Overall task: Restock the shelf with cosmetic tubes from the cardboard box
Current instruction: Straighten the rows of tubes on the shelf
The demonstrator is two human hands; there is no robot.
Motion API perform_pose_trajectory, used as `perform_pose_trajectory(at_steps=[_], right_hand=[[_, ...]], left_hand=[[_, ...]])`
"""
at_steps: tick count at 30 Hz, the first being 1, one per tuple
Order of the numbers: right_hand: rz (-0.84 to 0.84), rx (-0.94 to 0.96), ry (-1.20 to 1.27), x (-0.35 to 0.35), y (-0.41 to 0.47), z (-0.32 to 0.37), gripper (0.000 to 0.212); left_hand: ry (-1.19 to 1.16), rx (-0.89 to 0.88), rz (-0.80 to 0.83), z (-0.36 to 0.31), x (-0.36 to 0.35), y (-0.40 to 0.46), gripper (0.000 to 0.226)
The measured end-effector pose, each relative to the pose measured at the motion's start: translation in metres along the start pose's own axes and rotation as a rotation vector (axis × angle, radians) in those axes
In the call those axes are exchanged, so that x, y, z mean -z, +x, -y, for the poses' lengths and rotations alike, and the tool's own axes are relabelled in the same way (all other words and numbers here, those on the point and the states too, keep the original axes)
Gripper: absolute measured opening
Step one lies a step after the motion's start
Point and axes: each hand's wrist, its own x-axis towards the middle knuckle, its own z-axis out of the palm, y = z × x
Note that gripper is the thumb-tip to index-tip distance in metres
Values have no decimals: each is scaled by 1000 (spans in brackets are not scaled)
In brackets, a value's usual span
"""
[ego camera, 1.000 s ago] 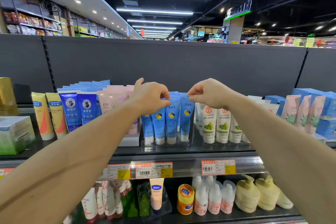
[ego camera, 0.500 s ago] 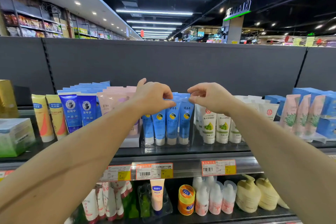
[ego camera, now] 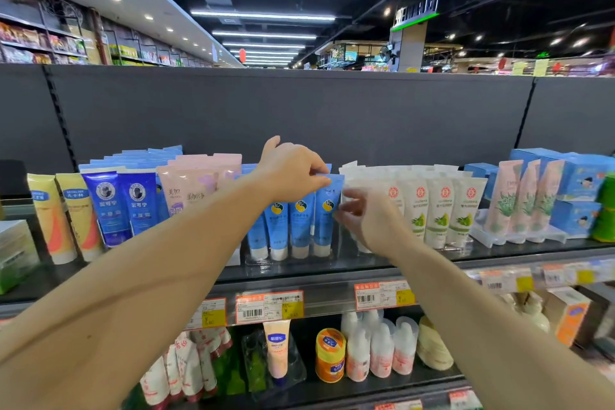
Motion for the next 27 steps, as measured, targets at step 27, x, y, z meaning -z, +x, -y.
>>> perform_pose_trajectory(at_steps=[27], right_hand=[[166,-252,283,-19,16,-8,25]], left_hand=[[-123,50,-5,12,4,-3,14]])
